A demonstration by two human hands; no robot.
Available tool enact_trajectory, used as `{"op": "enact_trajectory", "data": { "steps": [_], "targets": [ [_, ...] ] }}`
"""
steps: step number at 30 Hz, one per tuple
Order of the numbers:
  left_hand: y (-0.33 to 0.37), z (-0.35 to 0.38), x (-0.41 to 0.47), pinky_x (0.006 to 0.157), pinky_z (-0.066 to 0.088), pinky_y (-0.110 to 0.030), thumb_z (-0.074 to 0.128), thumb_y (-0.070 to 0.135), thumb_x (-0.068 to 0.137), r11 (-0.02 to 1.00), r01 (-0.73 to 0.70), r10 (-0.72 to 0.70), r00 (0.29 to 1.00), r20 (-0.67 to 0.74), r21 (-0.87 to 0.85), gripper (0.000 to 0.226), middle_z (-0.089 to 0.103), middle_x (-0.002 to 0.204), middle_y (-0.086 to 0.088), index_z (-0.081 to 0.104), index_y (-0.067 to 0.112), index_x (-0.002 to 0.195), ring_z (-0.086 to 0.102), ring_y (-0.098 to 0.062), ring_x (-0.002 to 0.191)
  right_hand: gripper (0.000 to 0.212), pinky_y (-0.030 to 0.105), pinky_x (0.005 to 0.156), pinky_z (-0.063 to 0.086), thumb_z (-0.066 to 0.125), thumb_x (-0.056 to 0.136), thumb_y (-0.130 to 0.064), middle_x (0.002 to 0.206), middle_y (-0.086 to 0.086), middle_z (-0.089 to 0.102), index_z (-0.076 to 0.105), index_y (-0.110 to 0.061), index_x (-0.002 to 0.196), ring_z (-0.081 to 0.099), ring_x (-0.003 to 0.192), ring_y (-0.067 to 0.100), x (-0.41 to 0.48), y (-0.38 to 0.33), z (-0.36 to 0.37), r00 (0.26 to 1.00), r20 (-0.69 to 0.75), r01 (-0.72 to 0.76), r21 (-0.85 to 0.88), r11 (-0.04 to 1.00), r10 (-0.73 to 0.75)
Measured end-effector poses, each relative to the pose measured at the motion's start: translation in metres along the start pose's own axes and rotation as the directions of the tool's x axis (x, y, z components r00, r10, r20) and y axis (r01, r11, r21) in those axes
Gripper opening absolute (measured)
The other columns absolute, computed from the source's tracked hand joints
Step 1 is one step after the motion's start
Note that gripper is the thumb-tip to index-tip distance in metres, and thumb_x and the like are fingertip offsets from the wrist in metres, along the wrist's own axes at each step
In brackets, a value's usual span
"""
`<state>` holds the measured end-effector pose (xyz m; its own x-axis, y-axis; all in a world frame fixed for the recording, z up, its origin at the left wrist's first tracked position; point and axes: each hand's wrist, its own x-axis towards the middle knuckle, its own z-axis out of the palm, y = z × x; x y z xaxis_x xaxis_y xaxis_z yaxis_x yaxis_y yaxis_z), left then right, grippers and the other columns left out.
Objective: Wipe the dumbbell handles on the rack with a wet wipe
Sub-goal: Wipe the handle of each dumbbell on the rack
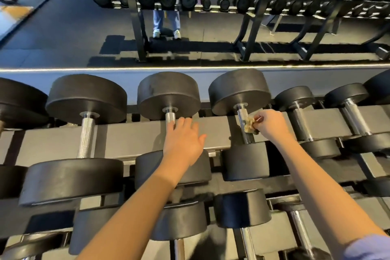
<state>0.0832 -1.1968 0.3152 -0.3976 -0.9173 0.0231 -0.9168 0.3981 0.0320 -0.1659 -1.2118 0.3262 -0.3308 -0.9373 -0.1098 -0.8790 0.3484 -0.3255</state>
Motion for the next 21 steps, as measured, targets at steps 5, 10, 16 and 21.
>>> {"op": "enact_trajectory", "data": {
  "steps": [5,10,16,21],
  "targets": [
    [0.006,0.001,0.001,0.105,0.031,-0.040,0.024,0.048,0.100,0.995,0.098,-0.098,0.994,0.038,0.013,0.049,0.051,0.124,-0.003,0.051,0.015,0.126,0.041,-0.021,0.120,0.010,0.022,0.059,0.038,0.064,0.085,-0.007,0.078,0.008,0.061,0.073,-0.004,0.086,0.059,0.080,0.021,0.012,0.006,0.006,0.984,0.152,0.095,0.003,0.996,-0.094],
    [0.010,0.001,0.005,0.102,0.035,-0.038,0.023,0.049,0.100,0.997,0.081,-0.081,0.997,0.002,0.008,0.050,0.052,0.121,-0.002,0.050,0.015,0.125,0.044,-0.020,0.116,0.010,0.020,0.051,0.034,0.069,0.083,-0.012,0.059,0.000,0.053,0.073,-0.005,0.077,0.052,0.063,0.015,0.015,0.009,0.006,0.972,0.171,0.155,0.039,0.987,-0.160],
    [0.010,0.001,0.007,0.098,0.034,-0.034,0.025,0.048,0.100,0.996,0.085,-0.085,0.996,0.025,0.009,0.051,0.048,0.128,-0.002,0.043,0.017,0.135,0.041,-0.020,0.121,0.011,0.028,0.066,0.044,0.069,0.083,-0.011,0.080,0.013,0.069,0.074,-0.001,0.082,0.062,0.079,0.025,0.037,0.001,0.011,0.993,0.049,0.097,0.112,0.989,-0.103],
    [0.009,0.002,0.008,0.095,0.036,-0.033,0.025,0.048,0.100,0.997,0.077,-0.077,0.997,0.013,0.017,0.050,0.050,0.125,-0.002,0.045,0.016,0.133,0.044,-0.020,0.118,0.015,0.025,0.068,0.036,0.063,0.088,-0.009,0.090,0.015,0.070,0.073,0.000,0.095,0.061,0.083,0.027,0.045,-0.006,0.018,0.988,-0.113,0.128,0.181,0.975,-0.109]
  ]
}}
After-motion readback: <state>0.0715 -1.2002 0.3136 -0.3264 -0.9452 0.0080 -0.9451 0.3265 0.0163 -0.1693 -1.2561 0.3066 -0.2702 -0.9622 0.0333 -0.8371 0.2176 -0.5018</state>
